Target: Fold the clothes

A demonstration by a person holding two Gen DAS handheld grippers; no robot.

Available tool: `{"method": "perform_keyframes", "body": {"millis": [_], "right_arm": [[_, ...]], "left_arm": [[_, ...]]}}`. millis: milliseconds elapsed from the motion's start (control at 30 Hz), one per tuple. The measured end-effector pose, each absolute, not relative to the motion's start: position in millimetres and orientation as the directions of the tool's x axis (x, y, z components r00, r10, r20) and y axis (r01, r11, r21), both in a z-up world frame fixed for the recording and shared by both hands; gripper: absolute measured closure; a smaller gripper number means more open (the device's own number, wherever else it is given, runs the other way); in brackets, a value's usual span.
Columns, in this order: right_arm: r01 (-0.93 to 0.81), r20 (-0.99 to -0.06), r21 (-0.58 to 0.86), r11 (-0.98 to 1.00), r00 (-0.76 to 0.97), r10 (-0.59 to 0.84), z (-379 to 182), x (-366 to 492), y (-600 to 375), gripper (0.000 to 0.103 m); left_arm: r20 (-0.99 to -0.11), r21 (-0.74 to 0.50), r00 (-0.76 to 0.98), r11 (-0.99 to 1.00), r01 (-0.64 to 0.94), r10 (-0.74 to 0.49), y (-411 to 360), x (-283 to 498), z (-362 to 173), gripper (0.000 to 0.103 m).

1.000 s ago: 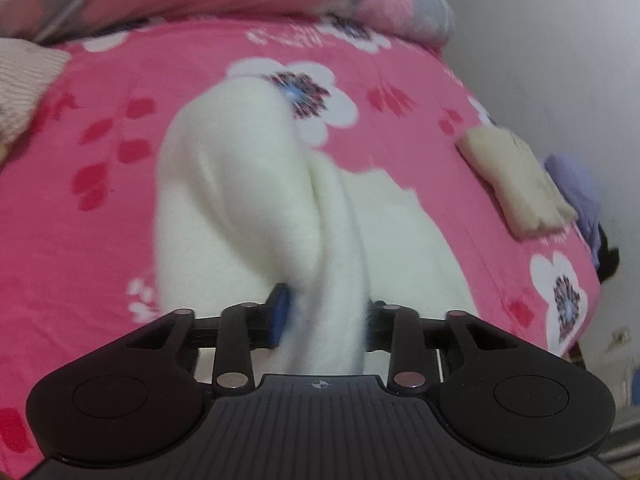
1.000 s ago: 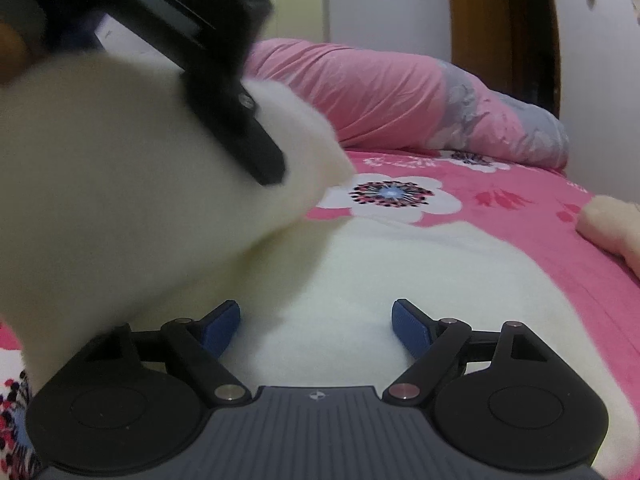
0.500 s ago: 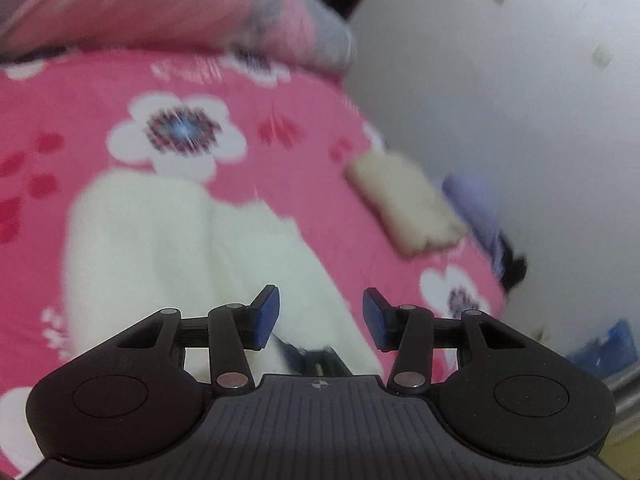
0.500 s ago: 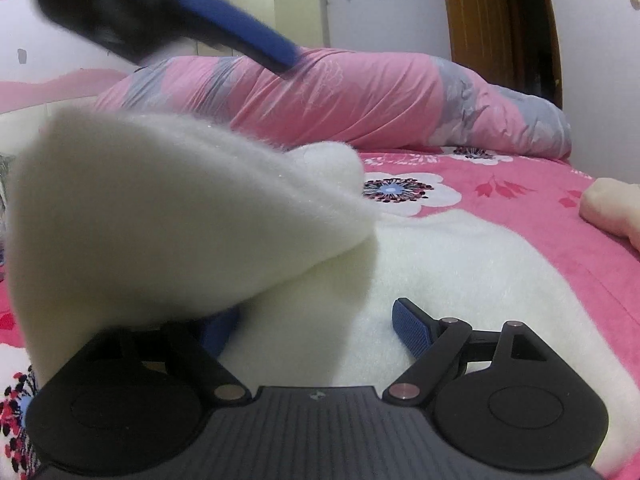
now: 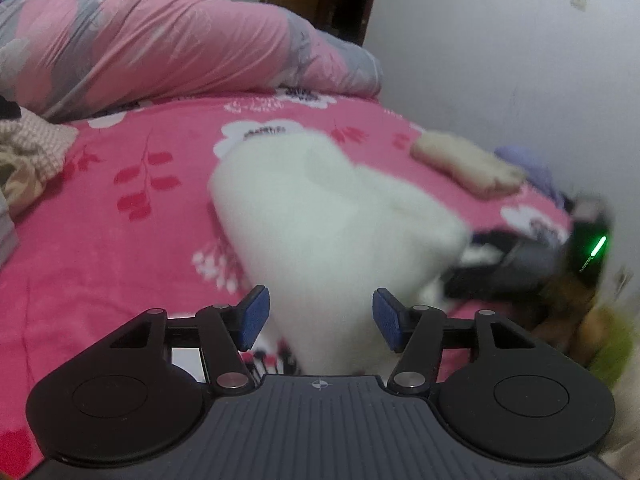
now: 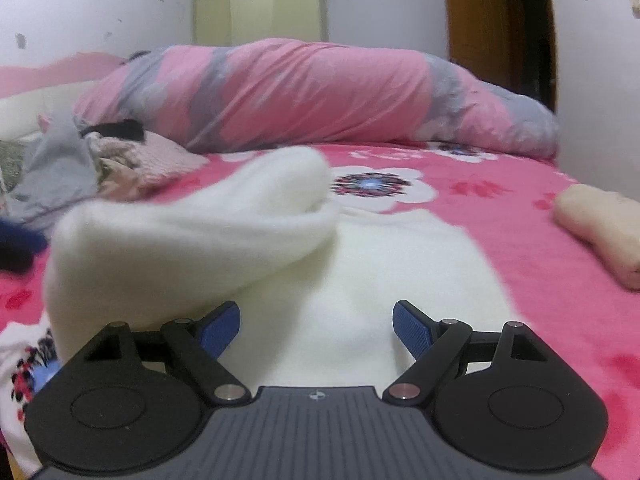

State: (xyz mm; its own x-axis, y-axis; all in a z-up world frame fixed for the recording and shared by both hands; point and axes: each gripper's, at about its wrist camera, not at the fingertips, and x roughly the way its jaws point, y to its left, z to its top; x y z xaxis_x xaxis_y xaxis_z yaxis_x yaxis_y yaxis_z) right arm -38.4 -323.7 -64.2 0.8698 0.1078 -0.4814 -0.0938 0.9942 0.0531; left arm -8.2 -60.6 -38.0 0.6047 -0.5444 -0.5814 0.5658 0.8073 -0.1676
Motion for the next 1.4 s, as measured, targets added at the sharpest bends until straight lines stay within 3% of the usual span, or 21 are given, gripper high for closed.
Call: {"method": "perform_keyframes", "body": {"millis": [100, 167, 267, 367, 633, 800, 900, 1000, 1200, 1400], "right_arm": [[-0.047, -0.493, 0.191, 0.981, 0.859, 0.137, -51.9, -47.3, -352.0, 0.017], [-0.027, -0.488, 0.371, 0.928, 0.845, 0.219, -48.8, -43.5, -372.8, 0.017], [-0.022, -0.43, 0.632, 0.775, 0.821, 0.374, -50.3, -32.4, -397.0, 0.017], [-0.039, -0.368, 0.773, 0.633, 0.786, 0.497, -54.6, -10.0, -402.2, 0.017], [0.003, -0.513, 0.753, 0.658, 0.629, 0.584, -69.9, 70.0, -359.7, 0.022], [-0.044, -0.562, 0.693, 0.72, 0.592, 0.577, -69.4, 86.3, -336.1, 0.041], [-0.068, -0.583, 0.644, 0.762, 0.601, 0.547, -66.8, 84.7, -328.3, 0.063], [-0.105, -0.534, 0.638, 0.762, 0.653, 0.537, -56.0, 72.3, -334.7, 0.072], [-0.165, -0.438, 0.618, 0.769, 0.74, 0.511, -36.3, 54.5, -356.6, 0.074], [-0.093, -0.417, 0.675, 0.732, 0.771, 0.482, -55.5, 45.2, -403.7, 0.074]], "left_arm": [[-0.574, -0.164, 0.607, 0.804, 0.572, -0.549, -67.3, -7.2, -53.7, 0.046], [-0.564, -0.172, 0.605, 0.796, 0.58, -0.563, -67.5, -7.5, -58.9, 0.046], [-0.551, -0.142, 0.61, 0.784, 0.604, -0.57, -71.8, -8.0, -63.4, 0.046], [-0.527, -0.088, 0.633, 0.777, 0.623, -0.567, -78.6, -9.7, -66.3, 0.046], [-0.486, -0.003, 0.649, 0.744, 0.669, -0.585, -93.2, -11.6, -78.0, 0.045], [-0.472, 0.087, 0.655, 0.708, 0.7, -0.59, -102.1, -17.2, -81.1, 0.045], [-0.47, 0.095, 0.649, 0.697, 0.711, -0.599, -105.7, -16.7, -81.8, 0.044], [-0.467, 0.078, 0.634, 0.686, 0.724, -0.616, -106.9, -14.4, -78.1, 0.045], [-0.464, 0.118, 0.607, 0.634, 0.765, -0.646, -127.5, -13.6, -67.5, 0.045], [-0.481, 0.145, 0.564, 0.573, 0.806, -0.671, -159.4, -6.9, -69.1, 0.045]]}}
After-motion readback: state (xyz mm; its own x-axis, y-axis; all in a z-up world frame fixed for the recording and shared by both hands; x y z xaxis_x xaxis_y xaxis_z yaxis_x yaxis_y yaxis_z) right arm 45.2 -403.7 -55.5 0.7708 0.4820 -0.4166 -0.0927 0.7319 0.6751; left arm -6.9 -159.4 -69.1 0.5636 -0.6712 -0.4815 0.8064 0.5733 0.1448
